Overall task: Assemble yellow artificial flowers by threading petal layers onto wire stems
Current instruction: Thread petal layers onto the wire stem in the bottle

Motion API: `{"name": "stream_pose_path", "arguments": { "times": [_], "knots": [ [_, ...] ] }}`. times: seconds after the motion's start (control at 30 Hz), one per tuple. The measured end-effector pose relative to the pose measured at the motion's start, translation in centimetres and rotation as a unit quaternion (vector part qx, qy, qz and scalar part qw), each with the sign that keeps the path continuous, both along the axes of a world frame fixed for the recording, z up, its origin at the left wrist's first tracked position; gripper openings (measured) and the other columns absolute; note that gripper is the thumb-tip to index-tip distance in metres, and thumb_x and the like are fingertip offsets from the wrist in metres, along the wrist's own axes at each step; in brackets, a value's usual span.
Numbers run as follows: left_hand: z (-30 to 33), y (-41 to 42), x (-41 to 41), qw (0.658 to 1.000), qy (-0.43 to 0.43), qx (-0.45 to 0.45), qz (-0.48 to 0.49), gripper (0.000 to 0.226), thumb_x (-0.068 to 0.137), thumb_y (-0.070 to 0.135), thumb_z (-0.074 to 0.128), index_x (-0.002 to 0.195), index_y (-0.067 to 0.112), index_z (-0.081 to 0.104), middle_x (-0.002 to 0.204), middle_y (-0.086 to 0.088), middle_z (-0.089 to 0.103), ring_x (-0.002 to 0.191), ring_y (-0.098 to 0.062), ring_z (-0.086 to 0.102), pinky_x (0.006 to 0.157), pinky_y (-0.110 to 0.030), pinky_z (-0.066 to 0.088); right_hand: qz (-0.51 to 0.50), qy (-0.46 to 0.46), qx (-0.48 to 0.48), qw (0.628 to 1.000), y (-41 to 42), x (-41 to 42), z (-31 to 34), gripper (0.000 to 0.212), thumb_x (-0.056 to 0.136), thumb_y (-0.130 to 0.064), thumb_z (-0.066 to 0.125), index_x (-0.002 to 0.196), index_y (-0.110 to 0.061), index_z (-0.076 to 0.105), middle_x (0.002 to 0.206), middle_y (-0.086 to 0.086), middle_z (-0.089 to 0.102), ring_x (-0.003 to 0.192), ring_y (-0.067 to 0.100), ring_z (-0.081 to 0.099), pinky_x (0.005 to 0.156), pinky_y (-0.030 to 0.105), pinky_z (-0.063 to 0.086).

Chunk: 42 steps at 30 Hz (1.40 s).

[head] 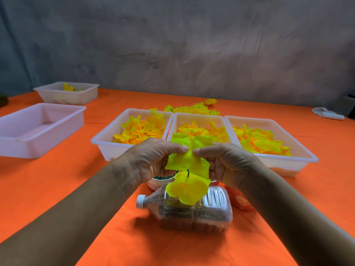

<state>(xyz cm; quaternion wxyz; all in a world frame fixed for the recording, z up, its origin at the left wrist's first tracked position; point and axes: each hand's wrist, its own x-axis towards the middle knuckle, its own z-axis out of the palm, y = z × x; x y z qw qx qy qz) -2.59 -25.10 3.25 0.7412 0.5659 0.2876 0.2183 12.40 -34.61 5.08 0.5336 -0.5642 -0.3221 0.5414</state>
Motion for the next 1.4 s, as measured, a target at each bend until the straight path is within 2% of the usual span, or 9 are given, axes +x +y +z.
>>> {"name": "stream_pose_path", "arguments": {
  "times": [0.13, 0.53, 0.63, 0.77, 0.93, 1.07, 1.2, 1.3, 1.4],
  "knots": [
    [-0.2, -0.1, 0.0, 1.0, -0.007, -0.003, -0.014, 0.018, 0.072, 0.013, 0.075, 0.089, 0.011, 0.068, 0.078, -0.005, 0.074, 0.069, -0.017, 0.071, 0.053, -0.024, 0.053, 0.005, 0.0, -0.016, 1.0, 0.0, -0.1, -0.2, 0.049, 0.057, -0.007, 0.07, 0.105, -0.003, 0.061, 0.079, 0.009, 0.074, 0.065, 0.018, 0.071, 0.073, 0.037, 0.056],
    [-0.5, 0.3, 0.0, 0.999, -0.015, -0.007, -0.037, 0.012, 0.063, 0.015, 0.078, 0.075, 0.013, 0.074, 0.078, -0.005, 0.074, 0.069, -0.017, 0.072, 0.053, -0.025, 0.053, 0.007, 0.021, -0.033, 0.999, 0.0, 0.1, -0.5, 0.034, 0.076, -0.005, 0.065, 0.11, -0.001, 0.061, 0.08, 0.011, 0.074, 0.063, 0.02, 0.071, 0.065, 0.035, 0.057],
    [-0.7, 0.5, 0.1, 0.999, -0.008, -0.003, -0.046, 0.011, 0.059, 0.017, 0.08, 0.07, 0.018, 0.077, 0.078, -0.003, 0.074, 0.071, -0.016, 0.072, 0.054, -0.024, 0.054, 0.012, 0.027, -0.039, 0.999, 0.0, 0.0, -0.6, 0.045, 0.068, -0.005, 0.067, 0.112, 0.0, 0.061, 0.079, 0.012, 0.074, 0.061, 0.02, 0.071, 0.061, 0.033, 0.058],
    [-0.9, 0.8, 0.1, 0.999, 0.004, 0.003, -0.052, 0.008, 0.063, 0.019, 0.078, 0.07, 0.021, 0.078, 0.079, -0.003, 0.074, 0.072, -0.016, 0.072, 0.055, -0.025, 0.054, 0.012, 0.027, -0.032, 0.999, -0.1, 0.0, -0.7, 0.068, 0.049, -0.01, 0.069, 0.116, 0.001, 0.059, 0.087, 0.014, 0.073, 0.067, 0.023, 0.071, 0.069, 0.039, 0.057],
    [-1.1, 1.1, 0.0, 0.999, 0.019, -0.011, -0.044, 0.017, 0.062, 0.017, 0.08, 0.079, 0.014, 0.076, 0.084, -0.007, 0.074, 0.075, -0.02, 0.072, 0.057, -0.028, 0.054, 0.014, 0.011, -0.022, 1.0, 0.0, 0.0, -0.7, 0.071, 0.049, -0.01, 0.07, 0.119, 0.001, 0.058, 0.105, 0.018, 0.07, 0.08, 0.027, 0.07, 0.084, 0.045, 0.054],
    [-1.0, 0.8, 0.0, 0.998, 0.022, -0.015, -0.06, 0.01, 0.061, 0.02, 0.078, 0.071, 0.021, 0.078, 0.079, -0.002, 0.074, 0.072, -0.015, 0.072, 0.055, -0.025, 0.053, 0.018, 0.01, -0.027, 0.999, 0.0, -0.1, -0.9, 0.07, 0.049, -0.011, 0.069, 0.117, 0.001, 0.06, 0.1, 0.016, 0.071, 0.078, 0.027, 0.069, 0.088, 0.047, 0.052],
    [-0.8, 0.4, 0.0, 0.997, 0.022, -0.024, -0.077, 0.01, 0.06, 0.019, 0.078, 0.069, 0.023, 0.078, 0.077, 0.001, 0.074, 0.071, -0.012, 0.071, 0.054, -0.023, 0.053, 0.023, 0.025, -0.026, 0.999, 0.0, 0.0, -0.8, 0.059, 0.051, -0.01, 0.068, 0.109, -0.001, 0.062, 0.086, 0.012, 0.073, 0.067, 0.023, 0.071, 0.072, 0.038, 0.057],
    [-0.8, 0.4, 0.0, 0.996, 0.02, -0.035, -0.08, 0.012, 0.057, 0.022, 0.078, 0.069, 0.023, 0.078, 0.076, 0.002, 0.074, 0.07, -0.011, 0.071, 0.054, -0.022, 0.053, 0.026, 0.04, -0.029, 0.998, 0.2, 0.1, -0.7, 0.033, 0.067, -0.005, 0.065, 0.099, -0.005, 0.062, 0.073, 0.008, 0.073, 0.058, 0.019, 0.069, 0.053, 0.028, 0.057],
    [-0.8, 0.3, 0.1, 0.996, 0.02, -0.043, -0.075, 0.011, 0.056, 0.021, 0.077, 0.067, 0.022, 0.078, 0.074, 0.002, 0.074, 0.068, -0.011, 0.071, 0.053, -0.022, 0.053, 0.031, 0.05, -0.033, 0.998, 0.2, 0.1, -0.8, 0.036, 0.063, -0.007, 0.065, 0.099, -0.006, 0.062, 0.075, 0.009, 0.073, 0.058, 0.019, 0.069, 0.056, 0.027, 0.055]
  ]
}}
